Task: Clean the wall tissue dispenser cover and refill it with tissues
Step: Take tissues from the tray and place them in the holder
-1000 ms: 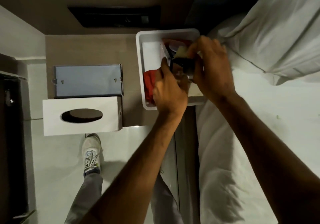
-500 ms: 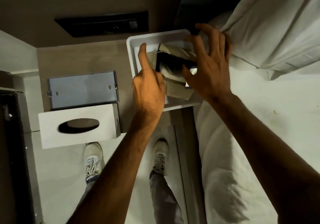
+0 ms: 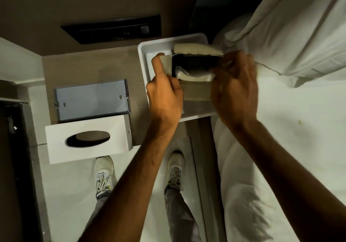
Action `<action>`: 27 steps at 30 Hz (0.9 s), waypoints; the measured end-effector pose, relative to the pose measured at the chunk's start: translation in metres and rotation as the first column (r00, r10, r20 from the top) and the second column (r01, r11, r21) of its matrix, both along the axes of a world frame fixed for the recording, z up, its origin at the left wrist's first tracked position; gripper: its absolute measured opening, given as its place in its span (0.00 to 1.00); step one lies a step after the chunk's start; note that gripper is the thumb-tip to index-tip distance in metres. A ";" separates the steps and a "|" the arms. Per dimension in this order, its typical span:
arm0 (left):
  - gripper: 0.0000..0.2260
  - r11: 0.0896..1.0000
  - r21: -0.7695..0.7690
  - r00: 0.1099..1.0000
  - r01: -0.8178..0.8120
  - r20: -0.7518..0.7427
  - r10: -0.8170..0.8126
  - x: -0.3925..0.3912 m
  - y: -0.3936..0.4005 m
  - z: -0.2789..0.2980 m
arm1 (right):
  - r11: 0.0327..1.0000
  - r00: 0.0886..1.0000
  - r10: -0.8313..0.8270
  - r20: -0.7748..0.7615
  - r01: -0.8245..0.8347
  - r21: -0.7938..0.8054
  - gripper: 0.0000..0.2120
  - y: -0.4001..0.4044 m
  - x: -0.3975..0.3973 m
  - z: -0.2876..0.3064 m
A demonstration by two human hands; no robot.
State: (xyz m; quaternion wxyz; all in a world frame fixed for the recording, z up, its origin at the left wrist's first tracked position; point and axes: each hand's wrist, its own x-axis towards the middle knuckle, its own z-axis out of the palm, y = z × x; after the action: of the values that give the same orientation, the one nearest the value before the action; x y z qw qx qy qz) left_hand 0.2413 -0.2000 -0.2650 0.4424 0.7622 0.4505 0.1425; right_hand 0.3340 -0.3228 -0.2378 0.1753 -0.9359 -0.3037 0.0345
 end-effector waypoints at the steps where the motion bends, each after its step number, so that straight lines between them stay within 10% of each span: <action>1: 0.27 1.000 -0.006 1.000 -0.011 0.005 0.011 0.000 -0.003 -0.001 | 0.995 0.995 0.100 0.027 -0.100 -0.001 0.14 0.005 -0.009 -0.001; 13: 0.20 0.992 0.017 0.992 -0.124 0.031 0.123 0.000 -0.021 -0.009 | 0.826 0.892 0.355 -0.279 -0.439 -0.353 0.34 0.011 0.002 -0.028; 23: 0.16 0.937 -0.165 0.938 -0.309 0.110 0.328 -0.008 -0.060 -0.035 | 0.881 0.902 0.430 -0.041 -0.429 -0.200 0.18 -0.031 -0.005 -0.007; 27: 0.17 0.965 -0.233 0.992 -0.124 -0.055 0.114 -0.018 -0.059 -0.073 | 0.906 0.914 0.406 0.010 -0.401 -0.134 0.19 -0.051 -0.008 0.005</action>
State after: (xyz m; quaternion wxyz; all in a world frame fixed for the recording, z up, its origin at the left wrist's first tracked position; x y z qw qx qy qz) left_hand 0.2236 -0.2592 -0.3383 0.5110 0.6788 0.5181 0.0986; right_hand 0.3260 -0.3740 -0.2329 0.0976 -0.8628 -0.4908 0.0722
